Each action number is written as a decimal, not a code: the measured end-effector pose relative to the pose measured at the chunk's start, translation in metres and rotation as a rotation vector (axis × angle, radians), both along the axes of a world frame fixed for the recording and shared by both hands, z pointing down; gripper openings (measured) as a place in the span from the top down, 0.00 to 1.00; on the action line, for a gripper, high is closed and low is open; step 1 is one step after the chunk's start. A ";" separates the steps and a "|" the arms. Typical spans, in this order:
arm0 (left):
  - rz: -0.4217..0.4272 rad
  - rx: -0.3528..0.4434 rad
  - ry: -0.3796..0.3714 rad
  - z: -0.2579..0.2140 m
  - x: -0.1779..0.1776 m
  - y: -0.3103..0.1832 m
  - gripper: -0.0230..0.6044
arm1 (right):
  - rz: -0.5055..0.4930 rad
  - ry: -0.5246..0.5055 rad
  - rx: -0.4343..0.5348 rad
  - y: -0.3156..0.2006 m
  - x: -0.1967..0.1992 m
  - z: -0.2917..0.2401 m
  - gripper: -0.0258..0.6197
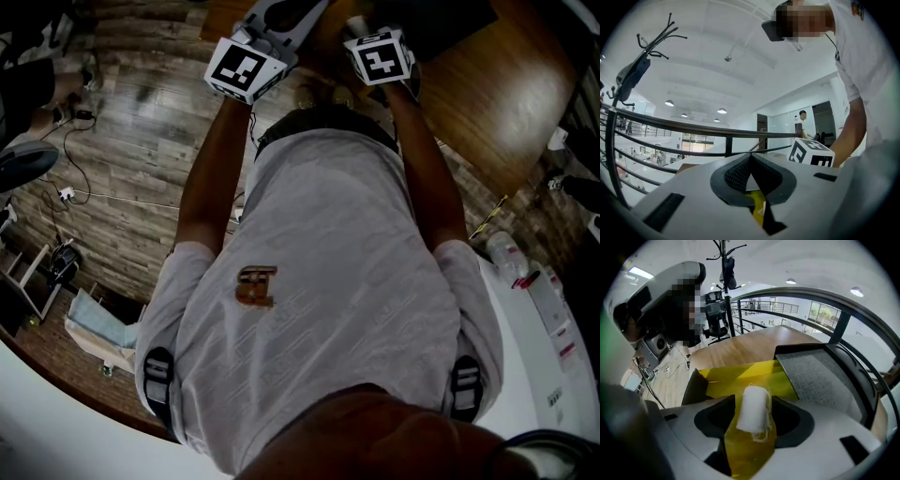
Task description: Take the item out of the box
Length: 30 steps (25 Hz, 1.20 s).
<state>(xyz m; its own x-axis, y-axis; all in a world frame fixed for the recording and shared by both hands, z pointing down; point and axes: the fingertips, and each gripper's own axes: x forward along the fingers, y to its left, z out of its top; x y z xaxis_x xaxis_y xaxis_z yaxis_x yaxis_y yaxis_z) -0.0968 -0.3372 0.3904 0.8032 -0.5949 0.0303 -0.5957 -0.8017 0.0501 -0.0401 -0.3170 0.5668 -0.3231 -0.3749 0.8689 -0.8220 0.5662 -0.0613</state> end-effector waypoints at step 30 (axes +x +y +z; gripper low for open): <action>-0.022 -0.010 -0.011 0.009 -0.001 -0.002 0.93 | -0.032 0.008 -0.106 0.002 0.001 0.025 0.64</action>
